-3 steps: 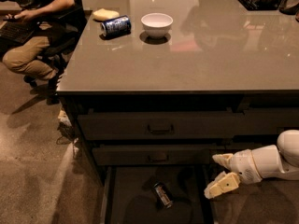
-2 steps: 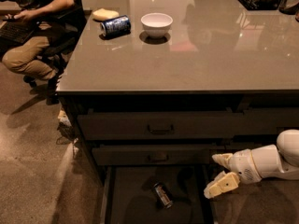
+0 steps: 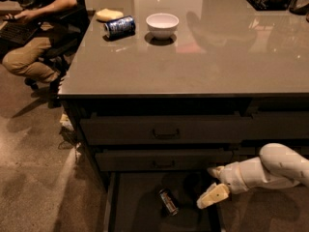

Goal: Pick orange can from bottom drawer and place on counter

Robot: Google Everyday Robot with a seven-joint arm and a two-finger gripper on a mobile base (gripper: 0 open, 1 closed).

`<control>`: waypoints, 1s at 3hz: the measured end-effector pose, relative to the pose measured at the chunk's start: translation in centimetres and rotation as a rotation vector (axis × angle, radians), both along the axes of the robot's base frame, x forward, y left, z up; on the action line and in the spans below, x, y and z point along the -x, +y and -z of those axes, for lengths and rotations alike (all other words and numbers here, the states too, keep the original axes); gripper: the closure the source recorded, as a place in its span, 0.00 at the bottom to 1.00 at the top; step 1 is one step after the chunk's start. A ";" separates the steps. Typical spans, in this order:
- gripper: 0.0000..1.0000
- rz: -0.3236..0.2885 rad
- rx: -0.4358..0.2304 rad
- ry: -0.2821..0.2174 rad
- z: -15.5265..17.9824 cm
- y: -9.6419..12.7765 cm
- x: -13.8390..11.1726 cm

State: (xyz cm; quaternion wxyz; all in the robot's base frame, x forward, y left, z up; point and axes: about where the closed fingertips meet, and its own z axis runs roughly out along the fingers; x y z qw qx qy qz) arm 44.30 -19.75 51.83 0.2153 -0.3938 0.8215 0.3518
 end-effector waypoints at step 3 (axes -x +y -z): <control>0.00 0.039 -0.040 0.040 12.1 3.2 -0.6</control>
Offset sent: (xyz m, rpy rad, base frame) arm 0.0090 0.0272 -0.1304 0.0883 0.0444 -0.0359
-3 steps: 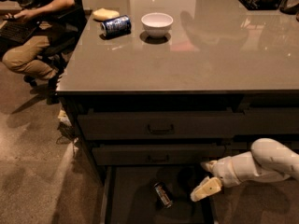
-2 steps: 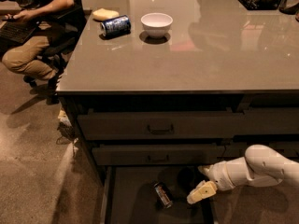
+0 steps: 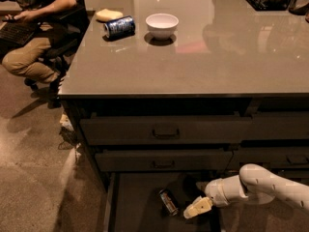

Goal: Pick orange can from bottom drawer and place on counter

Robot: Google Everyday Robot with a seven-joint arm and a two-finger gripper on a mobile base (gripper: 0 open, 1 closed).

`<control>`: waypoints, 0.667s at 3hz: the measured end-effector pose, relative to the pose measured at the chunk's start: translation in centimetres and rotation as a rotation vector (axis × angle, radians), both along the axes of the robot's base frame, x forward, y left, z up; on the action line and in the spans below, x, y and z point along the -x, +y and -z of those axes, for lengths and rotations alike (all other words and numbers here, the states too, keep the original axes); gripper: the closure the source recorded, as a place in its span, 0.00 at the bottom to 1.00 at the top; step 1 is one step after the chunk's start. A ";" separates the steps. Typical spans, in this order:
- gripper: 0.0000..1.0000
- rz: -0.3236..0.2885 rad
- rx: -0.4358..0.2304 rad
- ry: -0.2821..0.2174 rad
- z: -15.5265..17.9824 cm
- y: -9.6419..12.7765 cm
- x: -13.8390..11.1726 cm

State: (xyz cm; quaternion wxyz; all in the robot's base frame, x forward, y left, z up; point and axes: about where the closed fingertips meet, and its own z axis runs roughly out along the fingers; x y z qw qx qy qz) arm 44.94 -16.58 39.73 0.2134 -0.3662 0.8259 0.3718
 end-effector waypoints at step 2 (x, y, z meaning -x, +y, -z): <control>0.00 0.010 0.019 0.018 1.9 0.3 -0.4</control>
Offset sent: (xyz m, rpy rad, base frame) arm 0.0122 0.0041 -0.0521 -0.0593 0.0449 -0.0356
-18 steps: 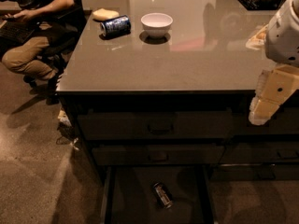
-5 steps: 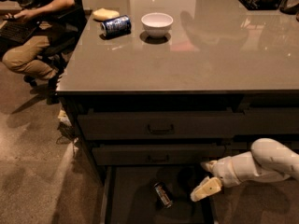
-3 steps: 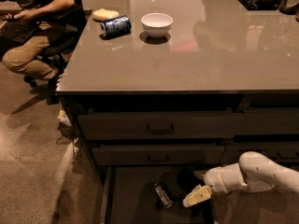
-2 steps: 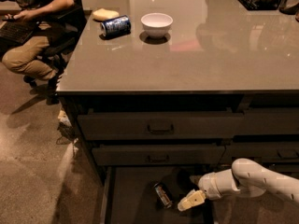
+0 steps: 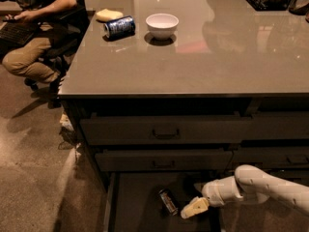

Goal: Pick orange can from bottom drawer and place on counter

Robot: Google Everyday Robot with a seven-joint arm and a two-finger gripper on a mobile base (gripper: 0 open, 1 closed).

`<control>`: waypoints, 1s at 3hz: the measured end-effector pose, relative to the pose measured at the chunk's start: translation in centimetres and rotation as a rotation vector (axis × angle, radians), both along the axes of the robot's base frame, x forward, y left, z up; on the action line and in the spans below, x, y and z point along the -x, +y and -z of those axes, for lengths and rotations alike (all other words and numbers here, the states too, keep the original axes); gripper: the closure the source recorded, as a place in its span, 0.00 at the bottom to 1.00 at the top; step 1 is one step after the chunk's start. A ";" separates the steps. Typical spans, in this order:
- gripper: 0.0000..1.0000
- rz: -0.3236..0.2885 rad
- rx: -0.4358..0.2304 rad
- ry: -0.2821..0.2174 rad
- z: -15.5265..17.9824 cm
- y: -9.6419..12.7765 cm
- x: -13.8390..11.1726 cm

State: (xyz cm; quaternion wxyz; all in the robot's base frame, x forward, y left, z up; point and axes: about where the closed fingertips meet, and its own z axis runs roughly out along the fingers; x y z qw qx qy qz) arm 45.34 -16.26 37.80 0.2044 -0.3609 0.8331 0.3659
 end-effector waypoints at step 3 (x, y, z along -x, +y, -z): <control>0.00 0.063 -0.001 -0.096 10.9 2.5 -3.6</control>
Offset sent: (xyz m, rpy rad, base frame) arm 0.0481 0.0039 -0.1130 0.0103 -0.1039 -0.1068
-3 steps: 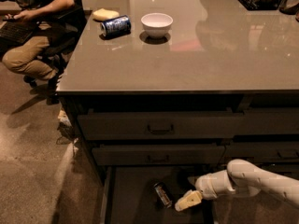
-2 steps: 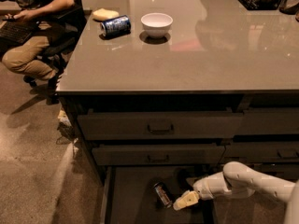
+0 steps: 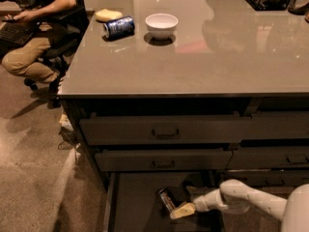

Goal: Pick orange can from bottom drawer and place on counter

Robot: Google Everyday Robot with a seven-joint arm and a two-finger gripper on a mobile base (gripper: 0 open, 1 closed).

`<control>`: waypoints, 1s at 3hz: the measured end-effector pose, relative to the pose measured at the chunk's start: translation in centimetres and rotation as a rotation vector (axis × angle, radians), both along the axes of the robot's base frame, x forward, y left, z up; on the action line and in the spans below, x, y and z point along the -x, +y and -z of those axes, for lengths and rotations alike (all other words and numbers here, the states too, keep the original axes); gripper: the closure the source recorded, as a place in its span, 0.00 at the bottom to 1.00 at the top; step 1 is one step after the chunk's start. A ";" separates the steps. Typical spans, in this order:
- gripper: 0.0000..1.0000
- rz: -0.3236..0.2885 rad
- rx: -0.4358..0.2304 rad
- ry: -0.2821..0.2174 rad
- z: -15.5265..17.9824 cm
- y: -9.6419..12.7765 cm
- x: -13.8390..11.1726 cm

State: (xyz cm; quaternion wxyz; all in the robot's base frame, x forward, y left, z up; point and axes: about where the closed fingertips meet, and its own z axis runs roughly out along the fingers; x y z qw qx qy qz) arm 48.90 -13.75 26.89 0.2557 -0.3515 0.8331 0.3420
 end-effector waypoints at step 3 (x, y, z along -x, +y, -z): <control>0.00 0.002 0.081 -0.031 6.5 5.4 -0.3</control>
Offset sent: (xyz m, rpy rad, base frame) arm 0.0057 0.0588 -0.0710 -0.1023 -0.0433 0.0044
